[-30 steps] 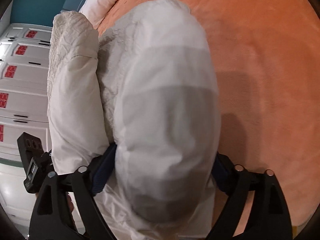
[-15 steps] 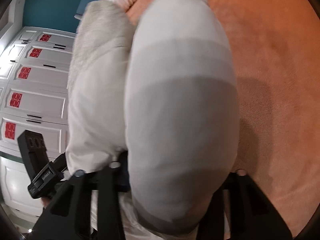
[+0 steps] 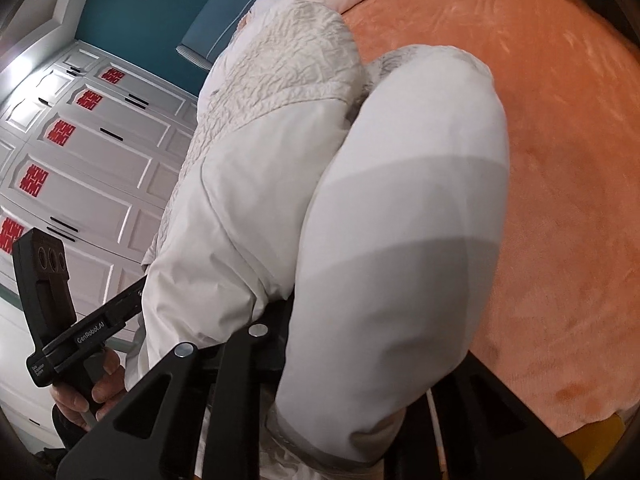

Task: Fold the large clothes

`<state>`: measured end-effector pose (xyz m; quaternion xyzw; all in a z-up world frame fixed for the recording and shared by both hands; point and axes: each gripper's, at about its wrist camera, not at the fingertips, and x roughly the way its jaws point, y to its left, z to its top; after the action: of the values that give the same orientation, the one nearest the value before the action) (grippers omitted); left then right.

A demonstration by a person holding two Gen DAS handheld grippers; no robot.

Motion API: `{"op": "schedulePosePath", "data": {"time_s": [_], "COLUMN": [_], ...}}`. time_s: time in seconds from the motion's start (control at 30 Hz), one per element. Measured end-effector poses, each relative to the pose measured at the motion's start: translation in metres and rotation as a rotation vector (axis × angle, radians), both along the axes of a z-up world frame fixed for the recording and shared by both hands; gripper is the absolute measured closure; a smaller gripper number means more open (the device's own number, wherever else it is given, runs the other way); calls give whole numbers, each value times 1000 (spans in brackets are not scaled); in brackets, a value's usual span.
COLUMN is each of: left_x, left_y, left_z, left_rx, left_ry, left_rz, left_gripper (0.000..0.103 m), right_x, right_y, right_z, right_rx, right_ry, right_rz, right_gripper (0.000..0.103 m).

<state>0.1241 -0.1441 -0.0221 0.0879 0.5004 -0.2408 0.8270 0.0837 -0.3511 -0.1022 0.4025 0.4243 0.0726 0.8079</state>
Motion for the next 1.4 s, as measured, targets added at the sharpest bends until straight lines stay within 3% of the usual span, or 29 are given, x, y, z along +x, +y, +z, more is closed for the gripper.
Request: {"op": "schedulePosePath", "data": {"time_s": [0.13, 0.23, 0.3, 0.4, 0.47, 0.5, 0.53, 0.6, 0.73, 0.93, 1.03, 1.1, 1.17, 1.2, 1.23, 1.27, 1.3, 1.33, 1.37, 1.4], "left_x": [4, 17, 27, 37, 44, 44, 45, 42, 32, 52, 65, 79, 99, 116, 131, 139, 141, 132, 122, 114], "left_y": [8, 38, 58, 71, 72, 70, 70, 64, 67, 109, 136, 151, 159, 167, 175, 181, 191, 203, 213, 221], "left_z": [-16, -30, -40, -55, -70, -75, -76, -66, -26, 56, 84, 84, 63, 37, 7, -13, -34, -35, -31, -24], "left_rx": [8, -81, -148, -217, -295, -324, -348, -355, -408, -483, -461, -395, -295, -227, -163, -104, -38, -63, -98, -129], "left_ry": [59, 136, 189, 228, 276, 296, 304, 265, 141, -71, -193, -247, -250, -211, -141, -86, -34, -63, -94, -106], "left_rz": [52, 134, 176, 196, 185, 192, 196, 160, 93, 84, 94, 123, 169, 215, 254, 287, 330, 348, 352, 355], "left_gripper": [47, 34, 26, 10, 5, 5, 6, 18, 43, 53, 53, 52, 43, 40, 41, 50, 53, 53, 50, 50], "right_x": [3, 10, 13, 27, 34, 39, 41, 43, 47, 83, 115, 142, 168, 180, 191, 196, 192, 182, 165, 154], "right_y": [-2, -8, -12, -10, -10, -10, -10, -5, 14, 57, 83, 101, 112, 120, 127, 133, 134, 133, 129, 127], "right_z": [-13, -26, -34, -45, -51, -53, -53, -40, 16, 116, 137, 125, 86, 63, 38, 16, -2, -8, -3, 7], "right_rx": [37, 108, 150, 180, 214, 248, 266, 264, 184, 51, 55, 118, 170, 147, 107, 65, 38, 68, 118, 93], "right_ry": [39, 56, 73, 93, 97, 90, 77, 30, -124, -350, -423, -418, -316, -225, -113, -9, 85, 90, 40, 21], "right_rz": [9, 5, -2, 6, 11, 15, 21, 35, 59, 114, 152, 153, 136, 117, 108, 102, 85, 74, 62, 43], "right_gripper": [86, 79, 63, 48, 51, 61, 68, 84, 89, 89, 88, 81, 68, 67, 67, 67, 68, 68, 68, 68]}}
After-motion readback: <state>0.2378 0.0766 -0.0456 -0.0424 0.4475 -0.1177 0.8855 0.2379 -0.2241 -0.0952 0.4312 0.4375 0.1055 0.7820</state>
